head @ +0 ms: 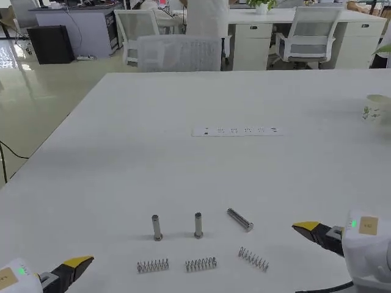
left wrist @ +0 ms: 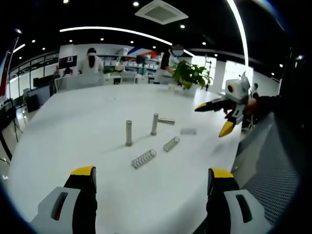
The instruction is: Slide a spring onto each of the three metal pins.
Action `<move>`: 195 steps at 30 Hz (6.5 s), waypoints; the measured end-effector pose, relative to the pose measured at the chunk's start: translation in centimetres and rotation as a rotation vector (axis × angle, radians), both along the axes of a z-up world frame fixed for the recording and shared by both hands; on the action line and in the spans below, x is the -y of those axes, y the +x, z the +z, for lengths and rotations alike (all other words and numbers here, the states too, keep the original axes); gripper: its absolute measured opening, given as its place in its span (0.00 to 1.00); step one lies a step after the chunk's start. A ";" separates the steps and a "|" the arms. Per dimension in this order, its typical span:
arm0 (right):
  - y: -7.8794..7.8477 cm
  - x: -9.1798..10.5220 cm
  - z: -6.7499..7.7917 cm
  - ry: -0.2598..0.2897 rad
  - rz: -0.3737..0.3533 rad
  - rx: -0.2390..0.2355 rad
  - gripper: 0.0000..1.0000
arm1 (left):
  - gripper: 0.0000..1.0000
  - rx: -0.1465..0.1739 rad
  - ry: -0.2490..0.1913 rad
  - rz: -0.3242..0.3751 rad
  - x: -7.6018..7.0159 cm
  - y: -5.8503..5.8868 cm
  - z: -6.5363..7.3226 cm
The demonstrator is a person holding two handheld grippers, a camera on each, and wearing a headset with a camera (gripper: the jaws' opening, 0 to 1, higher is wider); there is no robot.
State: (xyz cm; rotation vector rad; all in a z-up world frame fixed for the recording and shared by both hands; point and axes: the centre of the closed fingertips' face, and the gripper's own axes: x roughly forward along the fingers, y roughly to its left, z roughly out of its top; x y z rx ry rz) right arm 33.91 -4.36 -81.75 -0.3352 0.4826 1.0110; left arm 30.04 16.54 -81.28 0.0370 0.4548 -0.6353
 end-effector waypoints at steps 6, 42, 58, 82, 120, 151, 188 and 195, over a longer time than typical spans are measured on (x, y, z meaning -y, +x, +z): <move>-0.1 0.0 -0.1 -0.005 0.003 -0.003 0.92 | 0.91 0.001 -0.001 0.000 0.0 0.0 0.0; -0.3 -0.1 -0.3 -0.007 0.013 -0.013 0.91 | 0.91 -0.001 0.000 0.007 -0.1 0.0 0.0; -0.3 -0.2 -0.3 -0.003 0.016 -0.018 0.91 | 0.91 -0.007 0.008 0.004 -0.1 0.0 -0.1; 2.9 -0.7 2.2 0.020 0.002 0.022 0.90 | 0.91 -0.007 0.007 -0.007 0.2 0.0 -0.1; 11.7 -4.0 -0.9 -0.197 0.005 -0.068 0.61 | 0.91 0.020 0.029 0.002 -0.2 0.3 0.8; 12.6 -5.3 -4.0 -0.322 -0.036 -0.207 0.20 | 0.91 0.089 -0.035 -0.016 1.0 -0.4 5.5; 12.2 -5.2 -3.3 -0.318 -0.105 -0.259 0.05 | 0.88 0.069 -0.052 -0.043 1.9 -1.0 5.8; 11.3 -4.4 -1.7 -0.285 -0.131 -0.255 0.05 | 0.88 0.070 -0.044 -0.056 2.2 -1.1 5.8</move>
